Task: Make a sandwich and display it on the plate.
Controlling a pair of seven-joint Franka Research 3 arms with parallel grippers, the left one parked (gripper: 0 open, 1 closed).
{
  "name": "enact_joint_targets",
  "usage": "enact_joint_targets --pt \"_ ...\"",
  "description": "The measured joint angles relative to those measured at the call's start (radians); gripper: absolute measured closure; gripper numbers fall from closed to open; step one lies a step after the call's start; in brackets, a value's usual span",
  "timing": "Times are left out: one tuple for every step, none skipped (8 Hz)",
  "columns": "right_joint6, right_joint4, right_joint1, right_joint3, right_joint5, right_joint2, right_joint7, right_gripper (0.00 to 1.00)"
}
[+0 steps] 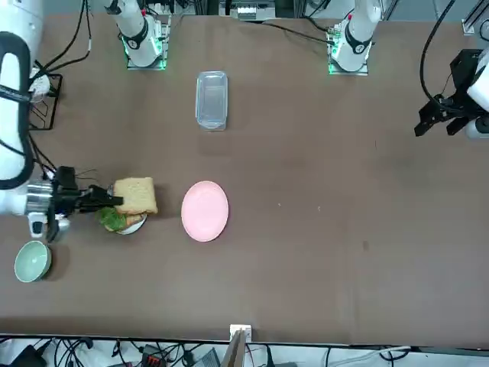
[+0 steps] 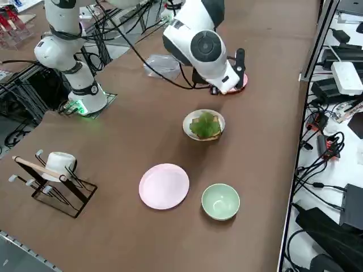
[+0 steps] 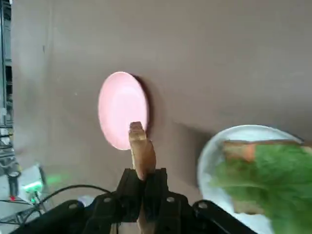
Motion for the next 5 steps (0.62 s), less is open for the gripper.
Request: enact_joint_targets --pt "0.000 0.020 -0.021 0.000 -0.001 0.031 -0.024 0.93" --pt "0.000 0.033 -0.039 0.000 -0.002 0.055 -0.035 0.93" --pt "-0.008 0.040 -0.055 0.000 -0.011 0.068 -0.042 0.93" --pt "-0.019 0.042 -0.072 0.000 -0.030 0.073 -0.044 0.93" --pt "-0.027 0.042 -0.094 0.000 -0.039 0.077 -0.046 0.93"
